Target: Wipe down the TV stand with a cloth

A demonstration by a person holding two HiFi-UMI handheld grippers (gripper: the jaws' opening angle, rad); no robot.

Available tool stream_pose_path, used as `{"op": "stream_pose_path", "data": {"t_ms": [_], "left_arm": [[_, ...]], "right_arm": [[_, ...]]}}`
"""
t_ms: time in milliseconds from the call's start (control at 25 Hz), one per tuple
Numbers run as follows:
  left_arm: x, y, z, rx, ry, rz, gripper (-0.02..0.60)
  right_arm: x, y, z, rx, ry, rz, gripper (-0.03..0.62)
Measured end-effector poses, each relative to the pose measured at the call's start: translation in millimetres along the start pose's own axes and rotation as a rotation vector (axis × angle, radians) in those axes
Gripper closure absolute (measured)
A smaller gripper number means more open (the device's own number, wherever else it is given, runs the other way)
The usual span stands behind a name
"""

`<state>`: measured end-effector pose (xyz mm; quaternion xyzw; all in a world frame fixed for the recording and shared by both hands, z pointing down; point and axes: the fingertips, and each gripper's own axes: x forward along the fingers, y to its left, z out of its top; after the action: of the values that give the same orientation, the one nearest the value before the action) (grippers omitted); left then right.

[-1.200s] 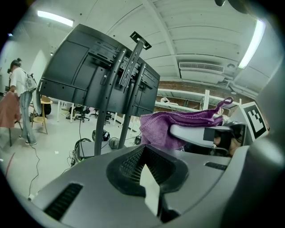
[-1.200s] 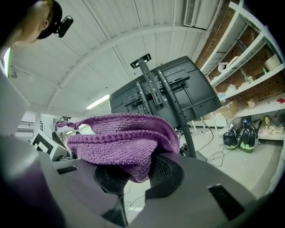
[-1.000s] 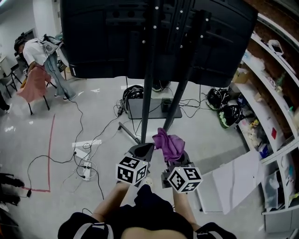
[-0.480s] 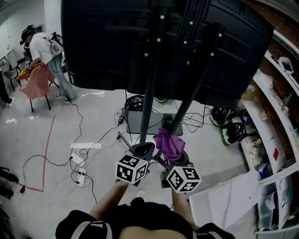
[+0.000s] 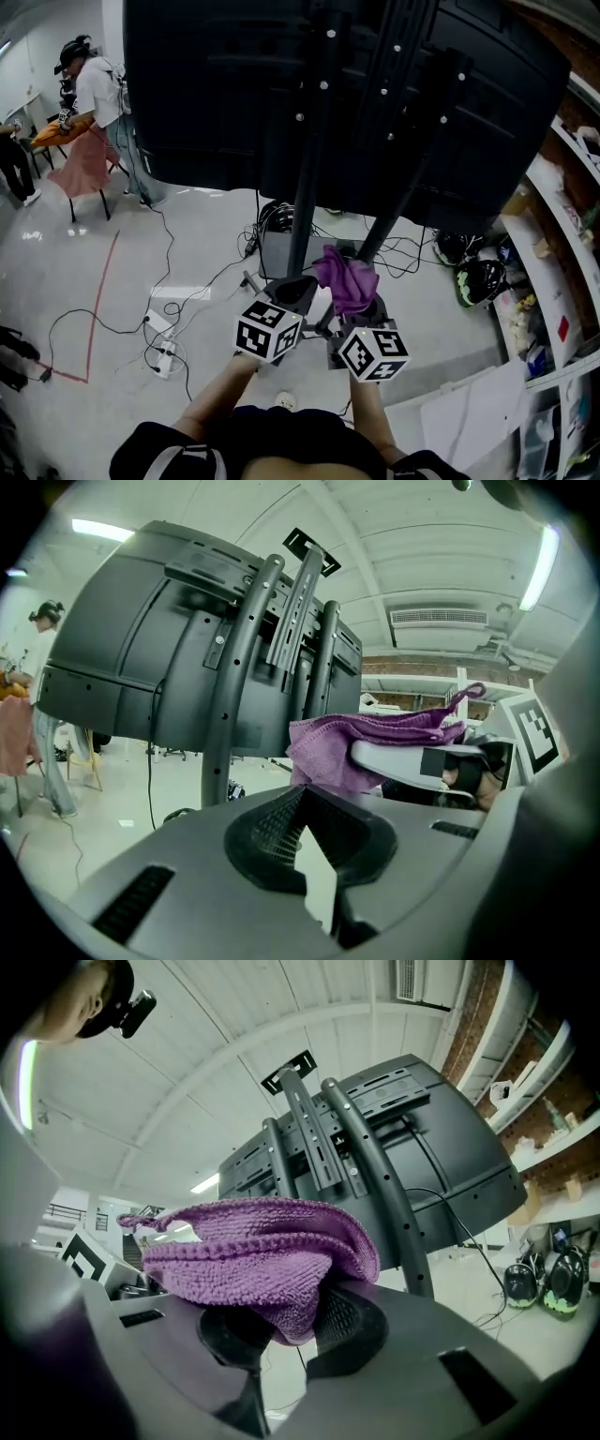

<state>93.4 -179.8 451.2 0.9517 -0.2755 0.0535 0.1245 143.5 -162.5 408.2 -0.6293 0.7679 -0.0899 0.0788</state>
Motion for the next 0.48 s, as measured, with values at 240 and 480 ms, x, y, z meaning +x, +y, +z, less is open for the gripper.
{"op": "stream_pose_path", "data": {"t_ms": [240, 480], "left_arm": [[-5.3, 31.2, 48.2, -0.024, -0.058, 0.023, 0.575], [-28.2, 64.9, 106.8, -0.001, -0.112, 0.037, 0.575]], "right_arm": [[36.4, 25.9, 37.2, -0.063, -0.049, 0.093, 0.53], [73.4, 75.6, 83.0, -0.102, -0.118, 0.168, 0.53]]}}
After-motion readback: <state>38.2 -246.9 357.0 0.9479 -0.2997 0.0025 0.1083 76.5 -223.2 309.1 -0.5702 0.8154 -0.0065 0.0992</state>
